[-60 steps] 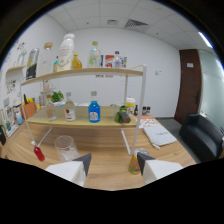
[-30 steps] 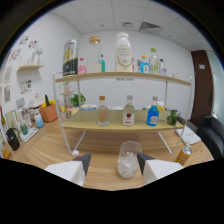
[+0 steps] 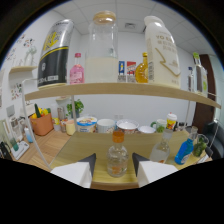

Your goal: Make me a cup of Vodka Sunrise.

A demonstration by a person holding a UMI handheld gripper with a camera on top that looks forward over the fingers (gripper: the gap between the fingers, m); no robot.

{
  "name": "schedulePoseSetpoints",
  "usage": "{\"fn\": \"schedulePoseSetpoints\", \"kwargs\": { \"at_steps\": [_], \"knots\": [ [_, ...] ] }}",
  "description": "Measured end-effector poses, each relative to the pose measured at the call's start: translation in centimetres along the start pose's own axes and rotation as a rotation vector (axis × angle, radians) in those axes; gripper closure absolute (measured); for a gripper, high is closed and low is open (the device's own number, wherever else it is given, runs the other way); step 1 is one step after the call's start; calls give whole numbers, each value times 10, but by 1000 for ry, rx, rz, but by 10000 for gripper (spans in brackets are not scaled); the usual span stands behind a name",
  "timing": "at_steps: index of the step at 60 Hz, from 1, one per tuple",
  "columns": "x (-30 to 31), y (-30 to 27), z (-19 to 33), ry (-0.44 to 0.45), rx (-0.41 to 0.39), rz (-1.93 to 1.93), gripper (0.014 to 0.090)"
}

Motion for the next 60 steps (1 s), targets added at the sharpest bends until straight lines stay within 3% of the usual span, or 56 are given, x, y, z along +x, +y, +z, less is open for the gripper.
{"fn": "schedulePoseSetpoints", "kwargs": {
  "at_steps": [11, 28, 46, 60],
  "knots": [
    [8, 10, 18, 35, -24, -11, 666],
    [3, 6, 11, -4, -10, 6, 691],
    [-1, -10, -49, -44, 64, 87, 692],
    [6, 23, -81, -90, 41, 300, 694]
  ]
}}
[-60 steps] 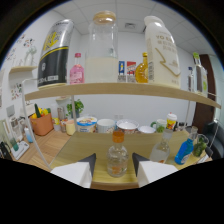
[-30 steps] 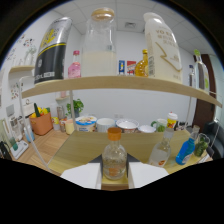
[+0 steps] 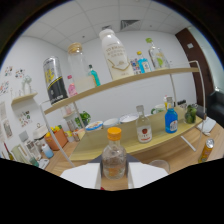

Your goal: Make me a cup of Vodka Sunrise.

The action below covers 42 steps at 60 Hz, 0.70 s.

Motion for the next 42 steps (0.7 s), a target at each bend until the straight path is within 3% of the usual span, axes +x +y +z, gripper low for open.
{"fn": "schedulePoseSetpoints", "kwargs": {
  "at_steps": [28, 42],
  "knots": [
    [18, 17, -6, -153, -13, 1054, 696],
    [13, 11, -2, -281, -36, 1471, 698]
  ]
}}
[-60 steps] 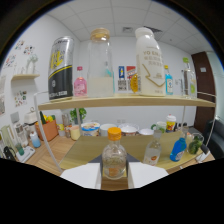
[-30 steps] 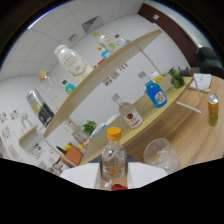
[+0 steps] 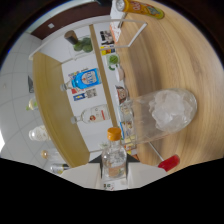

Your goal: Make me a cup of Vodka Sunrise.

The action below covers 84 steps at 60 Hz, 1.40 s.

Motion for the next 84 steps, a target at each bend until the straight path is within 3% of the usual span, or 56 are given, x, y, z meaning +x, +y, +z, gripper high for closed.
{"fn": "schedulePoseSetpoints", "kwargs": {
  "at_steps": [7, 17, 29, 43, 50, 66, 84],
  "knots": [
    [-7, -3, 1, -47, -8, 163, 695],
    [-6, 2, 1, -33, -30, 156, 694],
    [-19, 9, 1, 33, -4, -309, 694],
    [-27, 13, 14, 183, 55, -1291, 694],
    [-2, 7, 21, 279, 64, -1579, 694],
    [93, -16, 26, 498, -5, -1667, 695],
    [149, -30, 25, 625, -94, -1689, 696]
  ]
}}
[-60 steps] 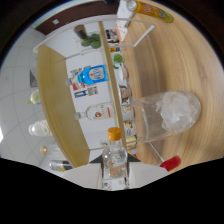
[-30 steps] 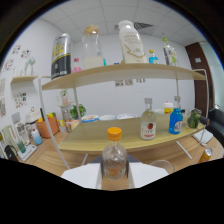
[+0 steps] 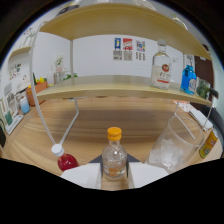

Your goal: Make me a cup of Vodka Sunrise.

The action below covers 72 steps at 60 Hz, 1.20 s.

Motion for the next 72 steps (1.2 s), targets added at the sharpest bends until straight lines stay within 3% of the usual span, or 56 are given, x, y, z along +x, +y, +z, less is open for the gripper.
{"fn": "schedulePoseSetpoints", "kwargs": {
  "at_steps": [16, 29, 36, 40, 48, 57, 72],
  "knots": [
    [1, 21, 5, -18, -95, -6, 686],
    [-2, 23, 0, -35, -94, -46, 672],
    [-2, 17, -9, -46, -61, -71, 520],
    [-3, 12, -19, -58, -39, -88, 378],
    [-6, 1, -49, -86, -10, -108, 222],
    [-6, -12, -95, -118, 17, -92, 182],
    [28, 2, -167, -114, 1, -37, 186]
  ]
}}
